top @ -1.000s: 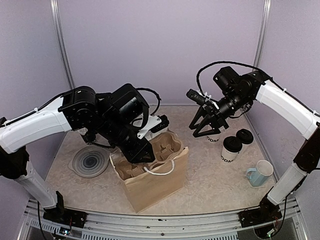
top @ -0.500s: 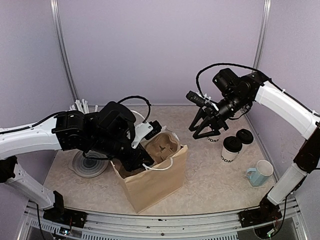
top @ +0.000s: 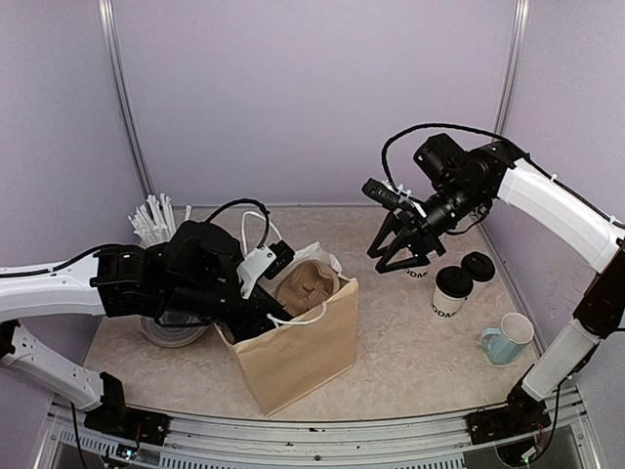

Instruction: Pack the takeout coffee

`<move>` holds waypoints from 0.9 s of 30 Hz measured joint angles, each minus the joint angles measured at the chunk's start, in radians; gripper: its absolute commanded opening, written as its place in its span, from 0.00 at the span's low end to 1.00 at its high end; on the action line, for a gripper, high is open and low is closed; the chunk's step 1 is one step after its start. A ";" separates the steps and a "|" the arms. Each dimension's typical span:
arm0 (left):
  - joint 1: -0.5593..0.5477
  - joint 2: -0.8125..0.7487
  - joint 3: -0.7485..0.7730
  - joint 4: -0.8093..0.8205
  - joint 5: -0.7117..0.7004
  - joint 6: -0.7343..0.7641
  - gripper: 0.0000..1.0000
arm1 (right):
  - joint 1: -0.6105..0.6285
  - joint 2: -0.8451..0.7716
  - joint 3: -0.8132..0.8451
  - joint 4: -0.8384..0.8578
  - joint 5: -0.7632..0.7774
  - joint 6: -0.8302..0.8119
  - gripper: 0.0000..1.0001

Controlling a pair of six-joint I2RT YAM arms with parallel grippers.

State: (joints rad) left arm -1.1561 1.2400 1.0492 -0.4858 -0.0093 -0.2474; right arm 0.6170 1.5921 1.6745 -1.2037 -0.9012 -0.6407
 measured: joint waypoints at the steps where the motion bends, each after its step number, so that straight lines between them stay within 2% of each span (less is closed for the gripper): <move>1: 0.001 0.001 -0.002 0.006 0.005 -0.004 0.21 | 0.001 0.000 0.000 0.000 0.000 -0.001 0.50; 6: 0.001 0.014 0.003 0.013 0.015 -0.020 0.21 | 0.003 -0.002 -0.011 0.005 0.000 -0.002 0.50; 11: 0.001 0.060 0.060 -0.048 0.024 -0.036 0.21 | 0.003 -0.005 -0.032 0.011 0.000 -0.004 0.50; 20: -0.002 0.262 0.336 -0.304 0.027 -0.068 0.21 | 0.005 -0.005 -0.037 0.014 0.000 -0.014 0.50; 27: -0.009 0.375 0.496 -0.486 -0.005 -0.113 0.22 | 0.007 -0.005 -0.055 0.021 0.001 -0.020 0.50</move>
State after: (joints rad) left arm -1.1652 1.6150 1.5448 -0.9718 -0.0143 -0.3607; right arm 0.6243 1.5875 1.6199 -1.1831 -0.9001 -0.6605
